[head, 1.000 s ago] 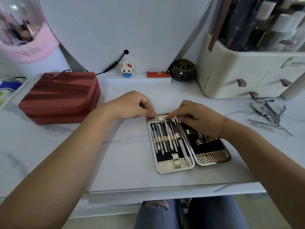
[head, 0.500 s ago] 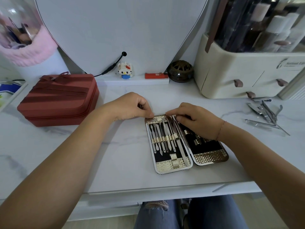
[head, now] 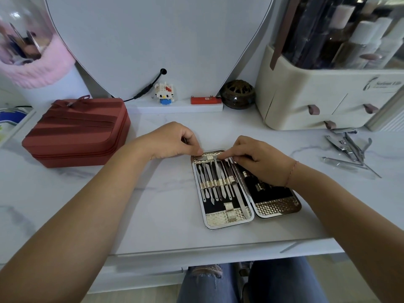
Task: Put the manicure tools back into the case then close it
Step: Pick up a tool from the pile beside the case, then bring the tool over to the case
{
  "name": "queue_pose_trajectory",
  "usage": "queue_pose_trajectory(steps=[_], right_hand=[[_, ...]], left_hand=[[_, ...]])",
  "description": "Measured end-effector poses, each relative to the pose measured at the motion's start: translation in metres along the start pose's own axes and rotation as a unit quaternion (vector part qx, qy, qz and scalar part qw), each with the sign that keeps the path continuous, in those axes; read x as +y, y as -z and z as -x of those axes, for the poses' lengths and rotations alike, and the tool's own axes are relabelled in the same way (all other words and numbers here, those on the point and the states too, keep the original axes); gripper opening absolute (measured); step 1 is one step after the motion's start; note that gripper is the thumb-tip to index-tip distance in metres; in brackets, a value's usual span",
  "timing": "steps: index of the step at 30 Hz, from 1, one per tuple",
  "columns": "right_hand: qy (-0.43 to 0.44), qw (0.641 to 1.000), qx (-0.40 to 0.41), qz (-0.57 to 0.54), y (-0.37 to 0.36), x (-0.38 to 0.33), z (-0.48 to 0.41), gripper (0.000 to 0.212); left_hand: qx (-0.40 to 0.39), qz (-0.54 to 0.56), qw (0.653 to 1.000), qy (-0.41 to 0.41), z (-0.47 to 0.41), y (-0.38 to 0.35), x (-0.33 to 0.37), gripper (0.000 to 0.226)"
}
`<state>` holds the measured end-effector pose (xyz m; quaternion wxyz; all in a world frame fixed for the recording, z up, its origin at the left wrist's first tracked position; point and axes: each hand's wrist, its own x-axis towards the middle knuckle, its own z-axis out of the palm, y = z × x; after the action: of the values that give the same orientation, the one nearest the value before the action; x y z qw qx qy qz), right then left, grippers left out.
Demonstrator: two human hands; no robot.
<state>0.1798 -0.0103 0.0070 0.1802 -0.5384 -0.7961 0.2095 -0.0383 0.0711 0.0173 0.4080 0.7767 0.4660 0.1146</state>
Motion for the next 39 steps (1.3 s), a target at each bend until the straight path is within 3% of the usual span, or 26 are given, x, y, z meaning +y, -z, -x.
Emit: queue_pose_trajectory(steps=[9,13,15,18,21,23,31,34,39], right_hand=[[0.015,0.999,0.0,-0.043,0.004,-0.002,0.008,0.031],[0.017,0.996,0.086,-0.014,0.035,0.001,0.032,0.028],[-0.027,0.988,0.149,0.036,0.055,0.02,0.052,0.023],[-0.161,0.964,0.197,0.078,0.076,0.061,0.087,0.017],[-0.276,0.935,0.191,0.115,0.084,0.089,0.115,0.013],[-0.299,0.929,0.182,0.12,0.085,0.096,0.123,0.012],[-0.297,0.935,0.152,0.121,0.086,0.1,0.119,0.012],[-0.302,0.937,0.119,0.129,0.087,0.1,0.115,0.011],[-0.305,0.937,0.141,0.099,0.085,0.099,0.115,0.01]], left_hand=[[0.002,-0.002,1.0,-0.003,-0.002,0.0,-0.001,0.01],[0.008,-0.012,1.0,-0.008,-0.003,-0.001,-0.002,0.01],[0.013,-0.019,1.0,-0.008,-0.004,-0.001,-0.003,0.009],[0.018,-0.023,1.0,-0.004,-0.005,0.0,-0.006,0.008],[0.021,-0.019,1.0,-0.006,-0.005,-0.002,-0.006,0.008],[0.027,-0.016,0.999,-0.009,-0.005,-0.003,-0.005,0.012],[0.043,-0.027,0.998,-0.022,-0.003,-0.006,-0.001,0.047],[0.04,-0.031,0.998,-0.021,-0.004,-0.005,-0.002,0.048],[0.035,-0.034,0.998,-0.026,-0.006,-0.004,-0.006,0.058]])
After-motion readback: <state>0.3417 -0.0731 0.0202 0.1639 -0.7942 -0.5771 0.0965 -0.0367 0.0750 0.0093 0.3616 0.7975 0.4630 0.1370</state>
